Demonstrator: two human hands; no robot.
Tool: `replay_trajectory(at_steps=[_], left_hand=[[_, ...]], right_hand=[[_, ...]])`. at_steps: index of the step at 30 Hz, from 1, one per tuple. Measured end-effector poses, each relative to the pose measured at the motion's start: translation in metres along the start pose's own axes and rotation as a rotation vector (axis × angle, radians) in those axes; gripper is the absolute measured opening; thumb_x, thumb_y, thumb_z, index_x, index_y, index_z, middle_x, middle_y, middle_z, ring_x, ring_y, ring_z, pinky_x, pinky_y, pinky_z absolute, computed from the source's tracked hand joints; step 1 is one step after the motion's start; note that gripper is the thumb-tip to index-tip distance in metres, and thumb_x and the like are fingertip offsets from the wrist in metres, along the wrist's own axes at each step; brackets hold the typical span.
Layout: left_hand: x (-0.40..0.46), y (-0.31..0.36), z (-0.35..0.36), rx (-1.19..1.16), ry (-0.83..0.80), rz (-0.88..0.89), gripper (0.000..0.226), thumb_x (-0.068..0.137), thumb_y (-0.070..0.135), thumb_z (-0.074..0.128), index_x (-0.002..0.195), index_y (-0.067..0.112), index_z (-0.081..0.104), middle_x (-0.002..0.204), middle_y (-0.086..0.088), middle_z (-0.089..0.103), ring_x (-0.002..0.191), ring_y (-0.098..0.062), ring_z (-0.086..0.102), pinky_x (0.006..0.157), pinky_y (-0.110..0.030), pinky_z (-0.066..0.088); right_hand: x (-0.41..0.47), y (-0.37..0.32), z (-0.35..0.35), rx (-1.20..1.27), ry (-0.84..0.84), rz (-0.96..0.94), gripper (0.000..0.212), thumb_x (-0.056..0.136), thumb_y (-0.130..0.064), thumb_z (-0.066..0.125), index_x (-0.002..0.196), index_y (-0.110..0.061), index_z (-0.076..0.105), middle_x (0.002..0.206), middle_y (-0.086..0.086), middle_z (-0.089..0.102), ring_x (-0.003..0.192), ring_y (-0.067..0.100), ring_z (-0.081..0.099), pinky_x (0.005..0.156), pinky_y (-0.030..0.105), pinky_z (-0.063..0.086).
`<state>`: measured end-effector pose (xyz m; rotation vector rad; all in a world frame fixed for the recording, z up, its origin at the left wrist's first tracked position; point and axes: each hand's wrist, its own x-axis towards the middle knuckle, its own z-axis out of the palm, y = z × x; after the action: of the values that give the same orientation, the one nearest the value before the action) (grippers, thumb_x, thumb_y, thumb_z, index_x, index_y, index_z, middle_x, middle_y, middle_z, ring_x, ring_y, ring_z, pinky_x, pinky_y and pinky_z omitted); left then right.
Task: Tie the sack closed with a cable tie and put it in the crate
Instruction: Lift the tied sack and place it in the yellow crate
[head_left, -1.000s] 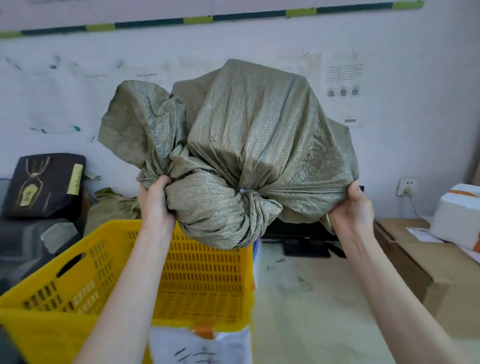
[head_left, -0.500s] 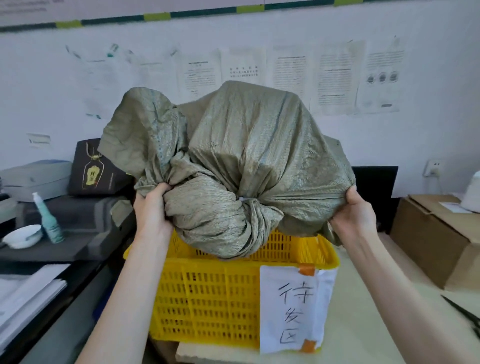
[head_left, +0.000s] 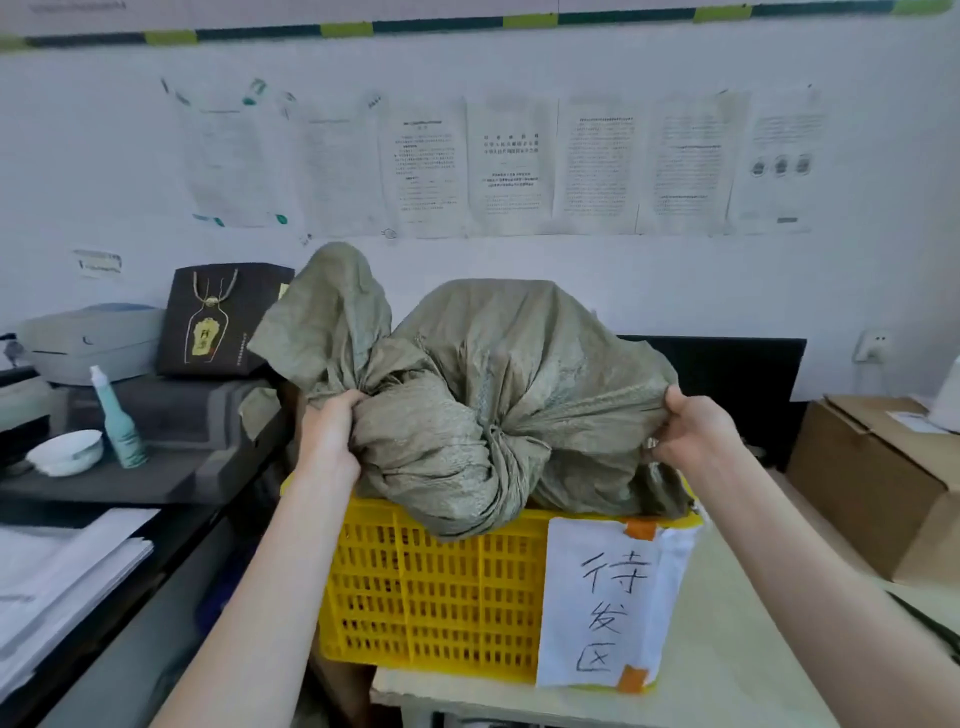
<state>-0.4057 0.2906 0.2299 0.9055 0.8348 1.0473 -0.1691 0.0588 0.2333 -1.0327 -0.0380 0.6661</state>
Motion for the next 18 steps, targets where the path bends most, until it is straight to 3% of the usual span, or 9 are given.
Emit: replay_trajectory(at_steps=[2,5,7,9,11,13,16,18], left_hand=[[0.002,-0.005,-0.004,-0.003,-0.030,0.025,0.044,0.078,0.008,0.062,0.122,0.007,0.061,0.118,-0.013,0.066,0.100,-0.029,0.063,0.082,-0.039,0.051],[0.006,-0.014,-0.013,0.032,-0.050,0.165,0.051,0.076,0.014,0.064,0.126,0.018,0.057,0.122,-0.006,0.064,0.109,-0.027,0.060,0.092,-0.040,0.049],[0.007,-0.022,-0.020,0.062,-0.050,0.219,0.053,0.076,0.019,0.065,0.127,0.026,0.052,0.122,0.000,0.060,0.113,-0.024,0.056,0.100,-0.043,0.044],[0.007,-0.030,-0.025,0.015,-0.075,0.207,0.051,0.086,0.013,0.059,0.133,0.024,0.044,0.121,0.000,0.057,0.110,-0.021,0.056,0.095,-0.038,0.044],[0.010,-0.038,-0.030,-0.035,-0.077,0.192,0.053,0.090,0.010,0.055,0.139,0.024,0.040,0.122,0.000,0.057,0.107,-0.020,0.057,0.090,-0.036,0.045],[0.012,-0.042,-0.032,-0.056,-0.066,0.188,0.056,0.090,0.011,0.055,0.142,0.023,0.038,0.123,0.000,0.056,0.106,-0.019,0.056,0.089,-0.036,0.045],[0.016,-0.042,-0.033,-0.076,-0.038,0.146,0.055,0.088,0.015,0.058,0.140,0.023,0.041,0.125,-0.001,0.057,0.110,-0.021,0.057,0.093,-0.040,0.046],[0.018,-0.041,-0.034,-0.072,-0.028,0.143,0.053,0.086,0.016,0.059,0.138,0.020,0.046,0.125,-0.003,0.059,0.112,-0.023,0.058,0.096,-0.042,0.047]], right_hand=[[0.000,-0.001,-0.001,-0.020,0.016,0.001,0.033,0.102,-0.027,0.035,0.127,-0.014,0.050,0.138,0.010,0.050,0.124,0.033,0.046,0.090,0.062,0.033],[-0.001,0.004,-0.004,-0.077,0.026,-0.073,0.034,0.100,-0.027,0.040,0.128,-0.013,0.052,0.131,0.010,0.055,0.110,0.032,0.053,0.077,0.062,0.040],[-0.002,0.009,-0.007,-0.143,0.024,-0.158,0.029,0.099,-0.025,0.042,0.121,-0.013,0.057,0.124,0.008,0.059,0.107,0.029,0.055,0.081,0.059,0.045],[-0.008,0.016,-0.009,-0.241,-0.005,-0.238,0.023,0.099,-0.026,0.042,0.108,-0.017,0.062,0.115,0.005,0.062,0.105,0.027,0.057,0.086,0.051,0.047],[-0.014,0.029,-0.012,-0.351,-0.054,-0.321,0.019,0.098,-0.028,0.046,0.097,-0.020,0.063,0.107,0.003,0.064,0.097,0.021,0.060,0.077,0.037,0.050],[-0.016,0.044,-0.015,-0.441,-0.160,-0.386,0.019,0.092,-0.032,0.057,0.105,-0.019,0.063,0.116,0.003,0.065,0.105,0.022,0.062,0.082,0.037,0.052],[-0.008,0.062,-0.018,-0.651,-0.287,-0.460,0.054,0.075,-0.046,0.073,0.124,-0.026,0.060,0.145,-0.009,0.043,0.129,0.018,0.047,0.103,0.044,0.044],[-0.005,0.066,-0.012,-0.649,-0.187,-0.549,0.041,0.084,-0.038,0.067,0.122,-0.023,0.064,0.153,-0.011,0.030,0.135,0.016,0.037,0.109,0.045,0.038]])
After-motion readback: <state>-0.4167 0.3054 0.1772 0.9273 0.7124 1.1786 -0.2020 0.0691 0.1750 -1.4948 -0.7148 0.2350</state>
